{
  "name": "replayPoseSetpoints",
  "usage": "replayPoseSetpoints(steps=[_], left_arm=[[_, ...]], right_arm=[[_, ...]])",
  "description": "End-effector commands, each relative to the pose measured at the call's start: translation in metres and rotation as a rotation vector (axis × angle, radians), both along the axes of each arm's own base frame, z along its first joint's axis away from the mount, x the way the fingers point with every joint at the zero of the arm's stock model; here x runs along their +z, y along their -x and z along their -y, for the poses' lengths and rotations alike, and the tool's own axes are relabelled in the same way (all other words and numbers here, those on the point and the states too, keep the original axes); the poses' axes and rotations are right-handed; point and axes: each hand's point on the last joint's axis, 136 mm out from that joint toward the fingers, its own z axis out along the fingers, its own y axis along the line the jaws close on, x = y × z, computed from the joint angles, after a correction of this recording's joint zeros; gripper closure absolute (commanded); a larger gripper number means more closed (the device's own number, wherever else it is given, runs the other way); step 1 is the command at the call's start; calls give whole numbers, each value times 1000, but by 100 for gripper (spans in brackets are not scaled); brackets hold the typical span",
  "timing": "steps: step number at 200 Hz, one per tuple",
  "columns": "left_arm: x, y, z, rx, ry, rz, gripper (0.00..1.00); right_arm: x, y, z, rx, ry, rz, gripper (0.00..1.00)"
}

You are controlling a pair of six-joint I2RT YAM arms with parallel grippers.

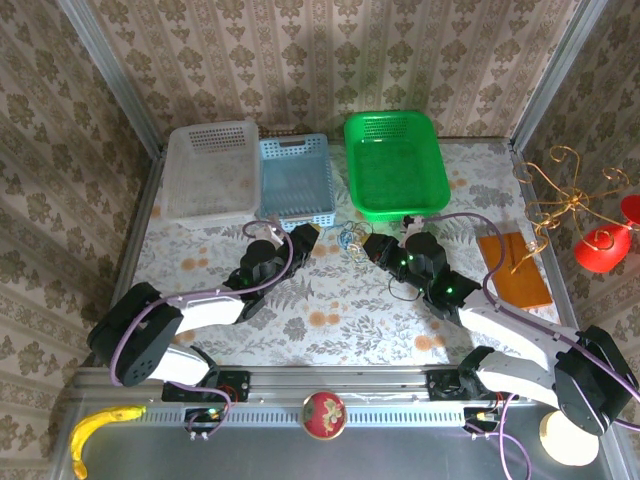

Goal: Untangle the cables

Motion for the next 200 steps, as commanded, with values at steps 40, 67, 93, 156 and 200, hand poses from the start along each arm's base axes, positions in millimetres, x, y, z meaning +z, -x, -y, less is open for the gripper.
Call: replayPoseSetpoints(steps=[40, 67, 93, 156, 200], left_arm=[[20, -4, 7, 3, 53, 47, 93], [22, -3, 6, 4, 50, 53, 100], [25, -2, 3, 10, 32, 66, 100], [50, 0, -5, 0, -116, 149, 100], [75, 3, 0, -50, -206, 235, 100]], right_arm=[[2, 2, -3, 6, -24, 6, 90], [-5, 2, -1, 0, -11, -5, 90], [-18, 4, 3, -8, 17, -27, 90], [-65, 10, 9, 10, 150, -100, 90], [-99, 20, 12, 55, 263, -151, 89]])
